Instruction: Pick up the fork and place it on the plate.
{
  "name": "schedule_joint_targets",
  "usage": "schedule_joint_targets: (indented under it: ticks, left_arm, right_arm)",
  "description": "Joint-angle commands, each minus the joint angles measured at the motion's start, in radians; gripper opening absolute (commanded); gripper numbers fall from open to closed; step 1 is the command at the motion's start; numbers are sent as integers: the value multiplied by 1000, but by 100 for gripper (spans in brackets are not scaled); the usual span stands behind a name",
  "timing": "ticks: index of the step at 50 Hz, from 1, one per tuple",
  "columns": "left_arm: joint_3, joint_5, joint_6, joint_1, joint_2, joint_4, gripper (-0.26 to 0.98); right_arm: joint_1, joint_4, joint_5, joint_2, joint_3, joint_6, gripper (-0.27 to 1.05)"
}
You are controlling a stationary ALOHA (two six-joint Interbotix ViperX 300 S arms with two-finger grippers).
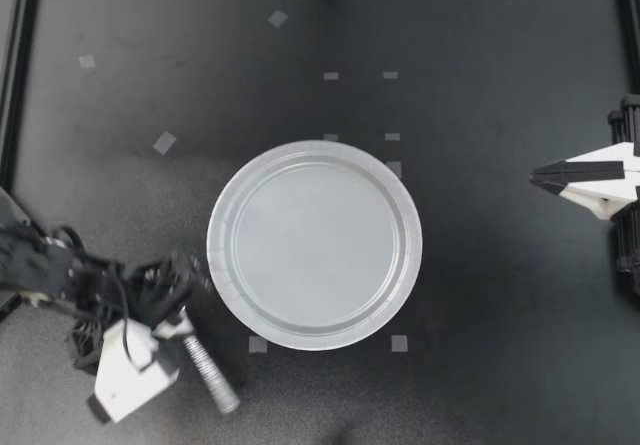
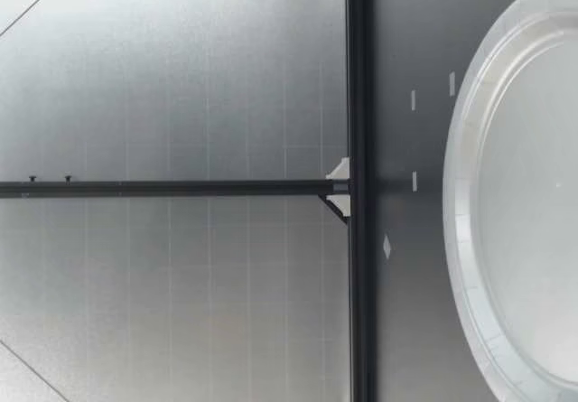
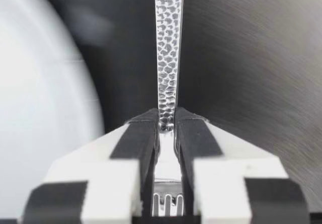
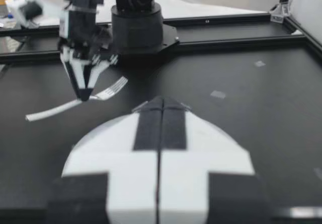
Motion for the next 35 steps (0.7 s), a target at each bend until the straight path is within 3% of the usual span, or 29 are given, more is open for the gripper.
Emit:
schedule_joint_targets:
  ticks: [1, 9, 19, 25, 29, 35]
  left_arm:
    - [-25, -57, -64, 38, -92, -2, 10]
    - [-8, -253, -241, 71, -241, -14, 10]
    - [86, -680, -583, 130, -410, -94, 10]
    - [190, -969, -827, 137, -482, -144, 10]
    - [262, -1152, -1031, 137, -511, -215, 10]
    - [316, -1232, -1296, 137, -509, -305, 10]
  right_arm:
    - [-18, 0, 5, 26, -49, -6, -3]
    - [-64, -40, 67, 67, -104, -115, -3]
    - [-91, -123, 130, 132, -204, -459, 6]
    - [-106, -124, 133, 163, -244, -650, 28]
    - [-121, -124, 127, 181, -262, -778, 51]
    - [-147, -127, 66, 212, -285, -942, 70]
